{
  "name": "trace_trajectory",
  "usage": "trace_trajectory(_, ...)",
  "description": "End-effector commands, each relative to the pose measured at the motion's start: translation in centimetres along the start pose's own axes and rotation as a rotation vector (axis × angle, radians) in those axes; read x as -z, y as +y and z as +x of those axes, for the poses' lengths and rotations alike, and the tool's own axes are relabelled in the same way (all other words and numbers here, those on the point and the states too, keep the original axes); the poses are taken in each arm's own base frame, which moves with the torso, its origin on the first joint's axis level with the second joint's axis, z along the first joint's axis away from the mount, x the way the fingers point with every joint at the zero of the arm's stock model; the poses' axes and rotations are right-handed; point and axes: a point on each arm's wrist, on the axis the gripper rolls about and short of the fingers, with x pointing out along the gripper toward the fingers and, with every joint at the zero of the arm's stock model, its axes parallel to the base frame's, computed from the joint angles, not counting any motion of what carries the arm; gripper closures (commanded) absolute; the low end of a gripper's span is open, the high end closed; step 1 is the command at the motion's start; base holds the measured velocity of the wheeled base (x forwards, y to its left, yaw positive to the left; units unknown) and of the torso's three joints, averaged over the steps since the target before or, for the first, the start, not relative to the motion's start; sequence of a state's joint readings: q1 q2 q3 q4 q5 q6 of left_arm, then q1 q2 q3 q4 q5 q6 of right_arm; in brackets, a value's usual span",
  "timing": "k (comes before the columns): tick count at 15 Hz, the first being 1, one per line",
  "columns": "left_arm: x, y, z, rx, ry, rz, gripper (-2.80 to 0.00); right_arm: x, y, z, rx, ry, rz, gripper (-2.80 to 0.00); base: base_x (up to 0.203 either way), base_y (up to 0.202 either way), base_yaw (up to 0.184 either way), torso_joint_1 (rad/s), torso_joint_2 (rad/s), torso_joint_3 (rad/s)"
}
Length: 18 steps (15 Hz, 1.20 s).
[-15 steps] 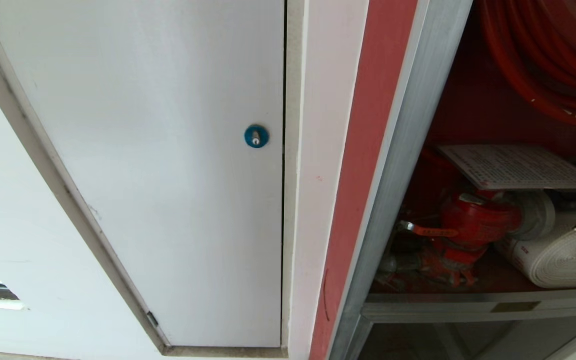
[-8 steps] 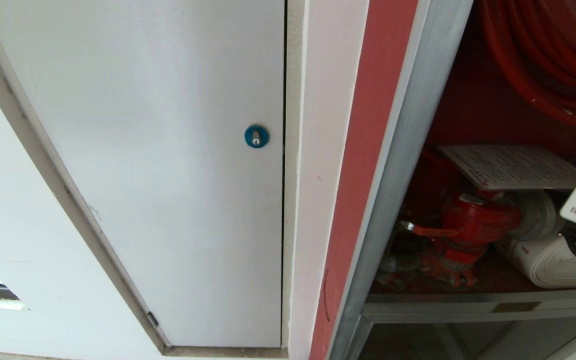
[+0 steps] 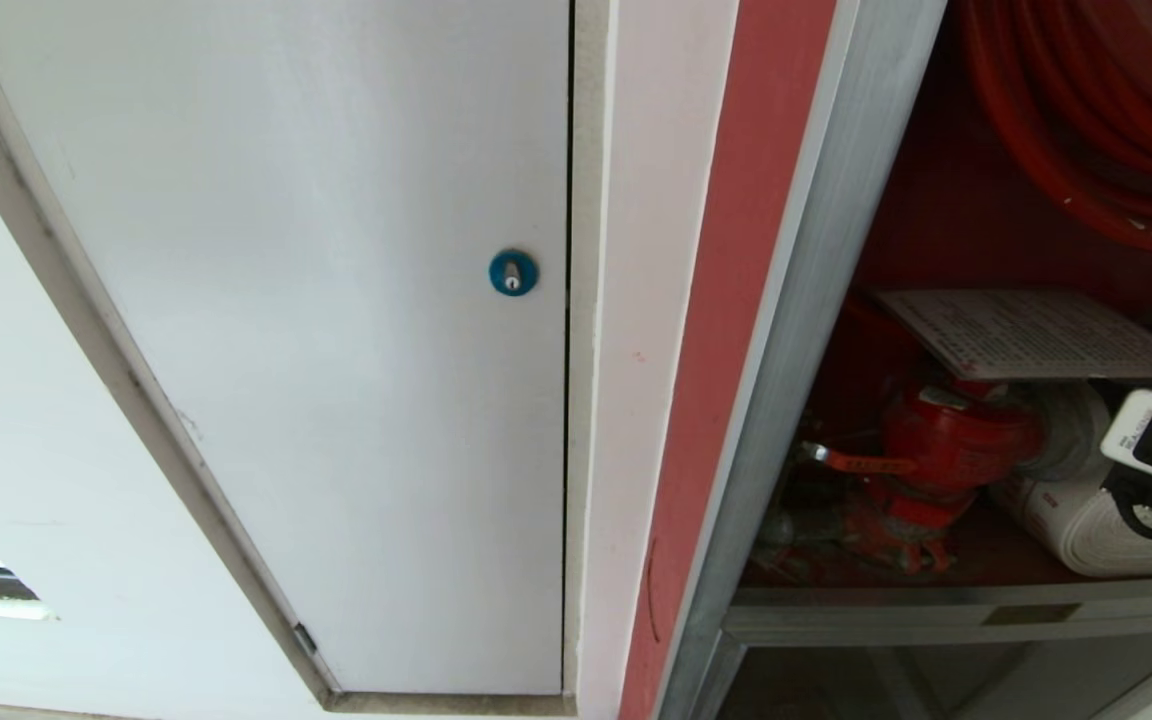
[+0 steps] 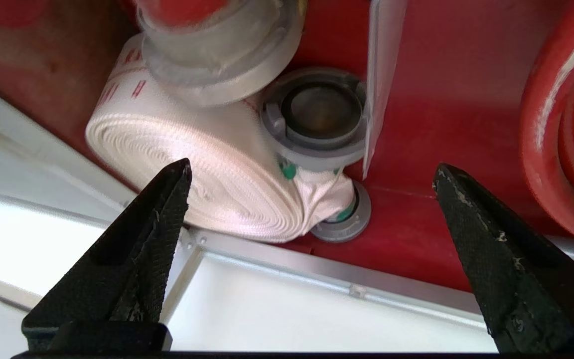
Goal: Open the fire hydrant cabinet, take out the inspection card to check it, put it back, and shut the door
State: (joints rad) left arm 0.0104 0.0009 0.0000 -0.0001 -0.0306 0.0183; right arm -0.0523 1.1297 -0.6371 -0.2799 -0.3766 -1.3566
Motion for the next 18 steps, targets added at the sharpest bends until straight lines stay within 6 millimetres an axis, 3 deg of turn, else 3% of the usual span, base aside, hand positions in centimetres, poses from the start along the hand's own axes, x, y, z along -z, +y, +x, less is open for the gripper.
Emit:
trace_trajectory(1,0.0,0.0,0.0,0.000,0.001,-0.001,0.00,-0.4,0.1,1.1,0.009,-0.002,-0.003,-2.80,0.000,0.000,0.000,0.000,0.00,0.000)
trace_trajectory(11,0.0,0.0,0.0,0.000,0.000,-0.001,0.00,-1.1,-1.1,4.0,0.113,-0.062,-0.066,-2.80,0.000,0.000,0.000,0.000,0.00,0.000)
trace_trajectory(18,0.0,0.0,0.0,0.000,0.001,0.000,0.00,-1.1,-1.3,4.7,0.124,-0.062,-0.090,-2.80,0.000,0.000,0.000,0.000,0.00,0.000)
